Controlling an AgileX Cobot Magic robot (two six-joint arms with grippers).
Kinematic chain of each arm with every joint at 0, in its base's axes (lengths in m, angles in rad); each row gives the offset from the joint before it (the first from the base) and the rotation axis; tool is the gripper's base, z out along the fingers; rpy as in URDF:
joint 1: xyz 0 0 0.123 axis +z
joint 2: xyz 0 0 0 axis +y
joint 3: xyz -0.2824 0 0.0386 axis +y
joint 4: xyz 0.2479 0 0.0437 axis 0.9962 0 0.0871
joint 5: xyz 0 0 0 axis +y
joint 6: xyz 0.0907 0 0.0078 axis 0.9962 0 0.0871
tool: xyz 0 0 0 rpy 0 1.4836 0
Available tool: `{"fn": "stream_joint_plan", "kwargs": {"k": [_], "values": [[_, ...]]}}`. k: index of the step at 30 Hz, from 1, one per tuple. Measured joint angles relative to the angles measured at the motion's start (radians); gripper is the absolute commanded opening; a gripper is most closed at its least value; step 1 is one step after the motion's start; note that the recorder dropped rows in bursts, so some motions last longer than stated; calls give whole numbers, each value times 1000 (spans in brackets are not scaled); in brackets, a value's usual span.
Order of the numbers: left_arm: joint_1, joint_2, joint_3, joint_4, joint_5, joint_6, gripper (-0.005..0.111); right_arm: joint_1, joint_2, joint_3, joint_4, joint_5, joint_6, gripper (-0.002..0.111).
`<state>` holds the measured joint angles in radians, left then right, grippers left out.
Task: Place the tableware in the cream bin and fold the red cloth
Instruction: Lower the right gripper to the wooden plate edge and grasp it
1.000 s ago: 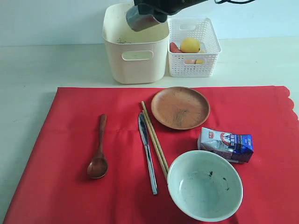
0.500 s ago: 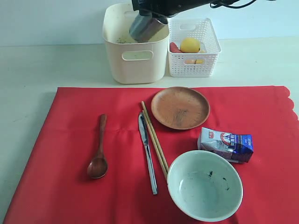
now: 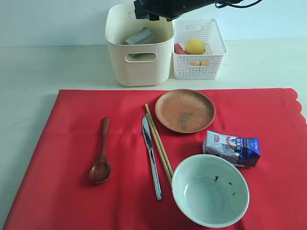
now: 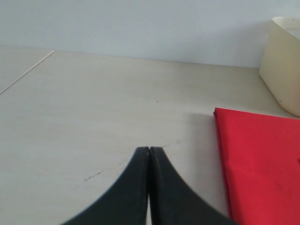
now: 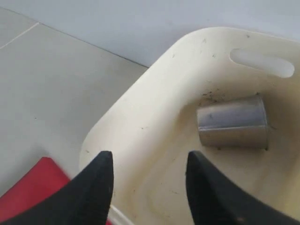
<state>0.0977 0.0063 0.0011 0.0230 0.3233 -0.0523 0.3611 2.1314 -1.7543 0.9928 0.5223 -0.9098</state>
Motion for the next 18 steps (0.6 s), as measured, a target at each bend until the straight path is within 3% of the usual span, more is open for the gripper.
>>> {"fn": "stream_joint_plan", "kwargs": {"k": [6, 8, 15, 18], "values": [[0, 0, 0, 0, 0, 0, 2, 0, -57, 0, -21, 110, 18, 48], [0, 0, 0, 0, 0, 0, 2, 0, -103, -2, -105, 135, 33, 48], [0, 0, 0, 0, 0, 0, 2, 0, -238, -2, -712, 370, 471, 48], [0, 0, 0, 0, 0, 0, 2, 0, -266, -2, -840, 502, 580, 48]]}}
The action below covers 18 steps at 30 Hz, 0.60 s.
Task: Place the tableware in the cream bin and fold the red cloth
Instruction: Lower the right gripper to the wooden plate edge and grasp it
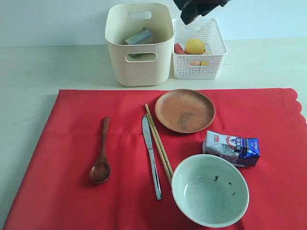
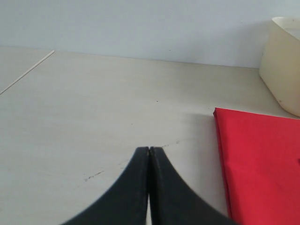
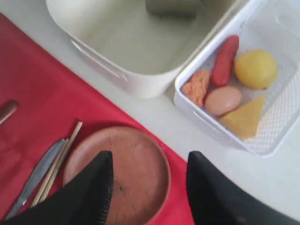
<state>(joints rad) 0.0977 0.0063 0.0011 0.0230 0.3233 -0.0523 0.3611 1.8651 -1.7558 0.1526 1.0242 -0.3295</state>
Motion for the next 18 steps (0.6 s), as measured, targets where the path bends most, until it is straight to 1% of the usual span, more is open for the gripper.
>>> {"fn": "stream_joint_plan", "kwargs": {"k": [2, 7, 12, 18], "values": [[0, 0, 0, 0, 0, 0, 2, 0, -6, 11, -45, 51, 55, 48], [0, 0, 0, 0, 0, 0, 2, 0, -12, 127, -73, 51, 106, 48], [0, 0, 0, 0, 0, 0, 2, 0, -12, 270, -76, -54, 134, 48], [0, 0, 0, 0, 0, 0, 2, -23, -7, 382, -78, -206, 197, 48]]}}
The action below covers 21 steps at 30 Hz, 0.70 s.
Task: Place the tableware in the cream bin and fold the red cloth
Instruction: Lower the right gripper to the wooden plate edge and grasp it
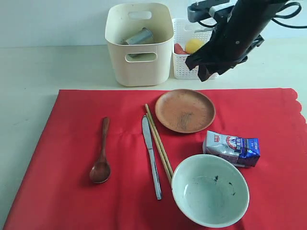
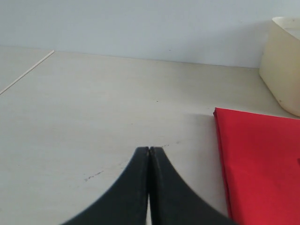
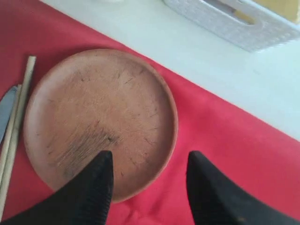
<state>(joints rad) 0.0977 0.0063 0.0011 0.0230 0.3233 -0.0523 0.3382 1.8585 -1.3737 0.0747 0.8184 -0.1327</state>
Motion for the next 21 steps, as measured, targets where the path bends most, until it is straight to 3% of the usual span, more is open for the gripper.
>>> {"fn": "stream_joint_plan", "kwargs": {"k": [8, 21], "values": [[0, 0, 0, 0, 0, 0, 2, -77, 89, 9, 41, -30, 25, 48], [0, 0, 0, 0, 0, 0, 2, -83, 247, 15, 200, -64, -71, 48]]}}
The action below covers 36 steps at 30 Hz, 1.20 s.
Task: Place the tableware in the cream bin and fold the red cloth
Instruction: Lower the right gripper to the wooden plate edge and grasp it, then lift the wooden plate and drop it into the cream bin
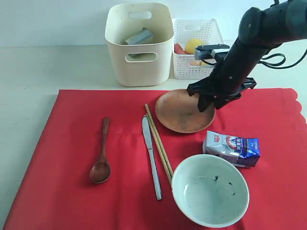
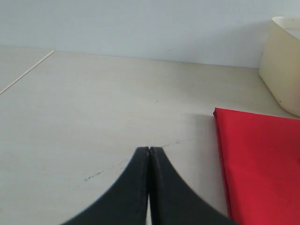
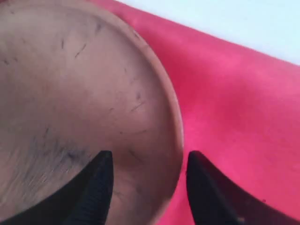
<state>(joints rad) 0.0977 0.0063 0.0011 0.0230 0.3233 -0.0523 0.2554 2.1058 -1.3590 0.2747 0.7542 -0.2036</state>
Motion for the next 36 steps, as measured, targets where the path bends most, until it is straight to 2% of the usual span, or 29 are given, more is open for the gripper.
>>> {"fn": "stream_joint_plan", "kwargs": {"k": [4, 11, 13, 27, 36], "values": [[0, 0, 0, 0, 0, 0, 2, -5, 19, 0, 33, -9, -12, 43], [0, 0, 0, 0, 0, 0, 2, -9, 22, 0, 69, -27, -37, 6], [0, 0, 0, 0, 0, 0, 2, -9, 22, -2, 77, -29, -37, 0], [0, 0, 0, 0, 0, 0, 2, -9, 13, -2, 81, -5, -37, 0], [0, 0, 0, 0, 0, 0, 2, -9, -77, -2, 77, 26, -39, 0]]}}
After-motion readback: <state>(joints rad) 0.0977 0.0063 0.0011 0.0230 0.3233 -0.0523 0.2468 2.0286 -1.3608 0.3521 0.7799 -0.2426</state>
